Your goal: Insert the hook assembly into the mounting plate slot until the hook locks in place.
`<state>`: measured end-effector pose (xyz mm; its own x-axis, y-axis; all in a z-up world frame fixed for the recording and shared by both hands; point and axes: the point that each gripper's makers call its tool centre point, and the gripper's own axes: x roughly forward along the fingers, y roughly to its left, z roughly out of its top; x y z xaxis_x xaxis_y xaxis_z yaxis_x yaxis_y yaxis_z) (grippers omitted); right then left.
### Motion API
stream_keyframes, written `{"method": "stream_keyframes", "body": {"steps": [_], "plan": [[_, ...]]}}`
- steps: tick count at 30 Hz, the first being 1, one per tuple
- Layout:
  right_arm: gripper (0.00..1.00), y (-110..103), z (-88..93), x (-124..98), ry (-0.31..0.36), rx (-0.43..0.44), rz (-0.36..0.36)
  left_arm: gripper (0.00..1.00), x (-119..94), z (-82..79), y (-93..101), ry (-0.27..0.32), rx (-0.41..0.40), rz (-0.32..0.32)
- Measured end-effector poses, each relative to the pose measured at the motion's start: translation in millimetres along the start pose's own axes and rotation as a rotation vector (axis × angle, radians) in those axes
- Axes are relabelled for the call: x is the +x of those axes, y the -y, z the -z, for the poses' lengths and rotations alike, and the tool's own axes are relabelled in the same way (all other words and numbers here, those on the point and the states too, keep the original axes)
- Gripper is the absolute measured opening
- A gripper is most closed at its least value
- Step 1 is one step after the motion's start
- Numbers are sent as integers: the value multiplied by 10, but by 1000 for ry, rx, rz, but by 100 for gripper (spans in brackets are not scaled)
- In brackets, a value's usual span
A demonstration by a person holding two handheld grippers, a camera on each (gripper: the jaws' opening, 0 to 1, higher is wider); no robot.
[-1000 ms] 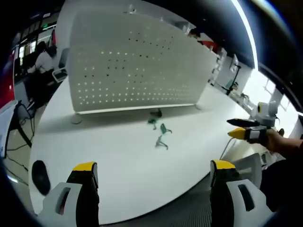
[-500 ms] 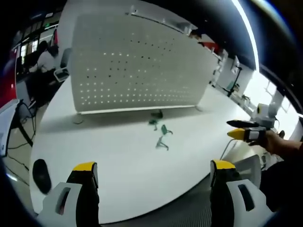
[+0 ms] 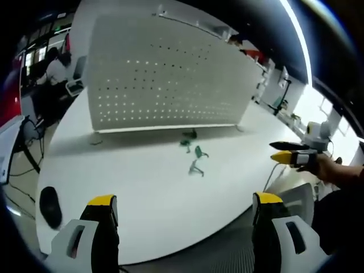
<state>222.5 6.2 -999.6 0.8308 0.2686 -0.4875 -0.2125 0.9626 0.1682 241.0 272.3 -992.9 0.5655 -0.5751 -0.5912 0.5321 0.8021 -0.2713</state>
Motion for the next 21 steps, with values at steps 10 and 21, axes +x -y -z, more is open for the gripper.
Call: {"method": "stream_keyframes", "body": {"steps": [10, 21], "plan": [[65, -206, 62, 312, -48, -93, -68, 100, -45, 14, -106, -1, -12, -23], [40, -528, 194, 827, -136, -132, -206, 100, -86, 2, -215, -5, -32, -45]]}}
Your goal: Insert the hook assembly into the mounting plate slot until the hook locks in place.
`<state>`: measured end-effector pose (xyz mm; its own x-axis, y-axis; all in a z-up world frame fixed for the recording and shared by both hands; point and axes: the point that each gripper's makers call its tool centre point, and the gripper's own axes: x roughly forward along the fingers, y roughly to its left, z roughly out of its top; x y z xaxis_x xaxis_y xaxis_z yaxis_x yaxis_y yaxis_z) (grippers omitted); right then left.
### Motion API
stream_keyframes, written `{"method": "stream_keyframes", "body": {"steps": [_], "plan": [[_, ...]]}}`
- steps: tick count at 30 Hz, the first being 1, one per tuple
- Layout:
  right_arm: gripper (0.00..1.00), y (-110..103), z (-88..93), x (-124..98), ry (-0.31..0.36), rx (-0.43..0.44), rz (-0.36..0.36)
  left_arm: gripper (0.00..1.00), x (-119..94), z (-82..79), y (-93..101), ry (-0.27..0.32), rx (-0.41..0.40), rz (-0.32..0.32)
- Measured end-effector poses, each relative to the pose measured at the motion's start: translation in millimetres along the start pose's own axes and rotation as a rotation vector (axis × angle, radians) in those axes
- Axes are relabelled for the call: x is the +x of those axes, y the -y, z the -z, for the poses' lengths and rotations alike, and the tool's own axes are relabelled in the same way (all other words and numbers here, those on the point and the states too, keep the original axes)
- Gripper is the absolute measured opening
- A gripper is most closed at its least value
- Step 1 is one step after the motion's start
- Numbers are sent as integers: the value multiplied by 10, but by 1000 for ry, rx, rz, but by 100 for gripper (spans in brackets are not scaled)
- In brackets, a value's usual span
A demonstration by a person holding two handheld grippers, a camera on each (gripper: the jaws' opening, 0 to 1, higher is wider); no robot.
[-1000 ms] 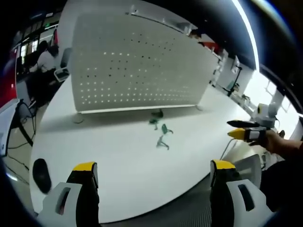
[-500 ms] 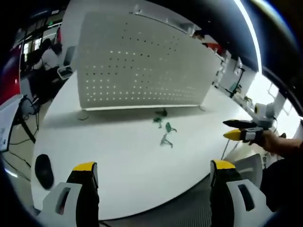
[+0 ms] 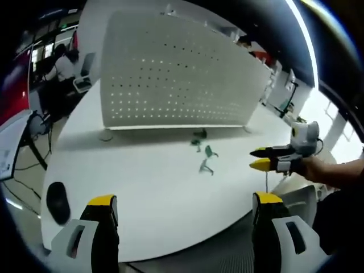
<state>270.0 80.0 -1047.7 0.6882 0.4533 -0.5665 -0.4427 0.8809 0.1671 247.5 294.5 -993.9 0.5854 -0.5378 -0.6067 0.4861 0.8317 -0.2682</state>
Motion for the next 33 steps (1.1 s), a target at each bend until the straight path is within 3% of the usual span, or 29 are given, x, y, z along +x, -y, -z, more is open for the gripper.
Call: {"method": "stream_keyframes", "body": {"steps": [8, 12, 16, 24, 33], "plan": [[29, -71, 7, 452, -65, -55, -49, 100, -9, 35, -31, -15, 1, -7], [21, -46, 126, 680, -147, -158, -45, 100, -10, 90, -64, -33, -3, -12], [17, -66, 181, 858, -179, -173, -57, 100, -29, 111, -106, -37, -13, -21], [9, -47, 222, 1032, -224, -262, -43, 100, -19, 136, -137, -45, -24, -34], [4, -29, 283, 1094, -264, -305, -32, 100, -3, 149, -118, -45, -35, -28]]}}
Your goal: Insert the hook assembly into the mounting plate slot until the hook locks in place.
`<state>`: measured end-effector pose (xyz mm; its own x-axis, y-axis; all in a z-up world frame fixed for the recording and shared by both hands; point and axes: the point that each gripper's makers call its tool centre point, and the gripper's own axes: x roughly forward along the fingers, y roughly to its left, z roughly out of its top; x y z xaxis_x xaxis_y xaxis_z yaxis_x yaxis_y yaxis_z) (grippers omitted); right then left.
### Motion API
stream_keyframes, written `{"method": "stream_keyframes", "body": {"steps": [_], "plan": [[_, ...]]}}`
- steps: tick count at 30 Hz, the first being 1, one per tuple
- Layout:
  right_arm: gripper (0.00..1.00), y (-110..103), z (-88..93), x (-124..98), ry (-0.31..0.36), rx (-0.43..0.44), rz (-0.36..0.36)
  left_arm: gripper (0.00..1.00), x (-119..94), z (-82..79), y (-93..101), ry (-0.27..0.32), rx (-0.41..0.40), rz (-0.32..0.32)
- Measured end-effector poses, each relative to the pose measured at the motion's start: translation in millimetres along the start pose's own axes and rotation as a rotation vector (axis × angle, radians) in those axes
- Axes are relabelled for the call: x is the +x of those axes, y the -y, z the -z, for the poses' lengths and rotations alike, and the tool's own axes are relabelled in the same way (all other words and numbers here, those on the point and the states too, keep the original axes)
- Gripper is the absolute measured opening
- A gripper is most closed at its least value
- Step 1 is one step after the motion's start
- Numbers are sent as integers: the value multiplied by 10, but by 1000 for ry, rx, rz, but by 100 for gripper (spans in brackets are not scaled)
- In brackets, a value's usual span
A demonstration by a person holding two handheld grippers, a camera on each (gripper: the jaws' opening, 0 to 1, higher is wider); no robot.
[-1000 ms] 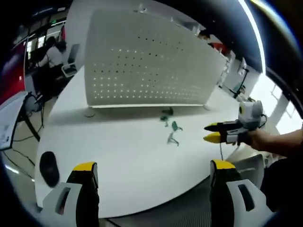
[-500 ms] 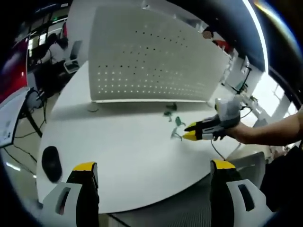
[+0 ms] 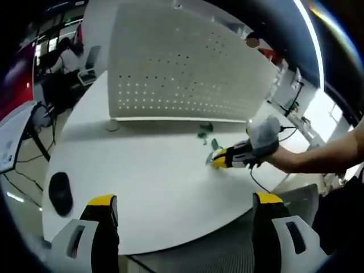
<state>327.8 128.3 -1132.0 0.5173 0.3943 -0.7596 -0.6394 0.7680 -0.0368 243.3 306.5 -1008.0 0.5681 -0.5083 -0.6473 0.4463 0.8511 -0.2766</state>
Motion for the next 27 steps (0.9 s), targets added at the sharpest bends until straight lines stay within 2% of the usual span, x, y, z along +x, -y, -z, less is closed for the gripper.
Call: {"method": "stream_keyframes", "body": {"steps": [6, 10, 17, 18, 20, 24, 27], "plan": [[4, 32, 29, 27, -12, 37, -3, 99, -4, 8, -31, 0, -8, -5], [1, 19, 26, 27, -16, 24, -8, 99, 5, 0, -32, 2, -12, -5], [1, 25, 48, 4, -5, 113, -6, 99, 19, 4, -10, 0, -8, 3], [0, 39, 33, -12, 15, 149, 2, 99, 19, 6, -12, -1, -6, 3], [0, 78, -8, -61, 45, 161, 24, 99, 24, 2, -11, -1, 0, 4], [0, 68, -87, -161, 68, 220, 7, 99, 50, -30, 0, 6, 2, 10], [0, 128, -245, -291, 119, 305, 0, 99, 83, -83, 22, 12, 13, 21]]}}
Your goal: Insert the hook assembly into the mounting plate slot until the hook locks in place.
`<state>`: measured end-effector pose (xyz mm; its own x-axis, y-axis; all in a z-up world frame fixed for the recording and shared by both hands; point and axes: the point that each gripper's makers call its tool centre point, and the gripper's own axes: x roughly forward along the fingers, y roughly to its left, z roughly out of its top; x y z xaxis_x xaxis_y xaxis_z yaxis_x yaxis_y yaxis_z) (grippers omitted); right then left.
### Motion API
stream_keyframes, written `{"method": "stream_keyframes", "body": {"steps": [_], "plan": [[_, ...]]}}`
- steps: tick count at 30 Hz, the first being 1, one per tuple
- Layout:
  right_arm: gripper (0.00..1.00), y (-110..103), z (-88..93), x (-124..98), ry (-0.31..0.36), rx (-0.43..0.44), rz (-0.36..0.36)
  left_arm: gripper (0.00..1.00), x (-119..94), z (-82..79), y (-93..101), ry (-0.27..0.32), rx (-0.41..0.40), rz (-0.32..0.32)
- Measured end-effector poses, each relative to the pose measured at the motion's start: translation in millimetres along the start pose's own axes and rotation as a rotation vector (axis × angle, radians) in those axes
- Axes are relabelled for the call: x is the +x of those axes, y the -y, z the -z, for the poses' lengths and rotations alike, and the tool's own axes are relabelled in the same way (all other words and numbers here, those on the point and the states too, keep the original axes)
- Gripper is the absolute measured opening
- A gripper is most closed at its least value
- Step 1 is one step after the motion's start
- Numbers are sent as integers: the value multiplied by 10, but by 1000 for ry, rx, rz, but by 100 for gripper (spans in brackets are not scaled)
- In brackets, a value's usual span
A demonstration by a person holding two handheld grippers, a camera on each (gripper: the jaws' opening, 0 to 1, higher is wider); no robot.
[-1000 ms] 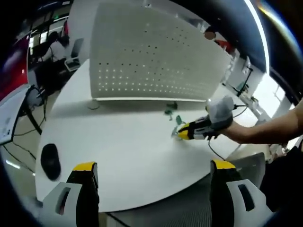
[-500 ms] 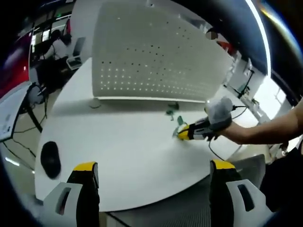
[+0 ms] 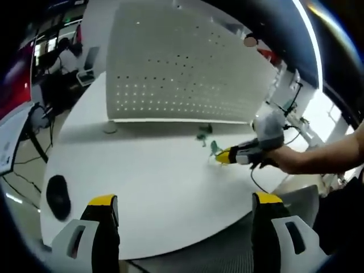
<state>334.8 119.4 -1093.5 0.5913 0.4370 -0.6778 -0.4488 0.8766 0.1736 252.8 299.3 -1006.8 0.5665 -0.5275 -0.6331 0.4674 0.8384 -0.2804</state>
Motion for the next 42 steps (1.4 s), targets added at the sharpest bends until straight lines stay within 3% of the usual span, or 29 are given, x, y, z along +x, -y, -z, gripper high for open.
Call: {"method": "stream_keyframes", "body": {"steps": [5, 10, 13, 15, 18, 22, 25, 30, 33, 36, 39, 42], "plan": [[0, -32, -249, -181, 43, 142, -70, 97, 66, -161, 38, 12, 45, 25], [0, -41, -398, -383, 66, 178, -99, 94, 179, -380, 115, 42, 85, 63], [0, -178, -449, -522, 78, 310, -176, 92, 272, -485, 267, 47, 132, 124], [0, -212, -425, -595, 72, 367, -194, 91, 330, -514, 379, 39, 154, 168], [0, -249, -362, -676, 66, 356, -191, 89, 403, -562, 463, 42, 184, 189], [0, -390, -289, -790, 67, 497, -259, 85, 496, -675, 593, 78, 189, 235], [0, -497, -239, -873, 67, 565, -308, 75, 546, -686, 704, 79, 211, 291], [0, -625, -188, -970, 71, 648, -368, 68, 603, -683, 915, 80, 251, 372], [0, -696, -198, -1037, 80, 712, -411, 55, 606, -697, 1069, 96, 266, 452], [0, -757, -194, -1083, 77, 722, -436, 33, 600, -711, 1158, 130, 290, 509], [0, -850, -217, -1142, 77, 763, -484, 30, 553, -723, 1289, 158, 247, 590], [0, -874, -231, -1163, 79, 786, -505, 28, 549, -683, 1340, 137, 223, 630]]}}
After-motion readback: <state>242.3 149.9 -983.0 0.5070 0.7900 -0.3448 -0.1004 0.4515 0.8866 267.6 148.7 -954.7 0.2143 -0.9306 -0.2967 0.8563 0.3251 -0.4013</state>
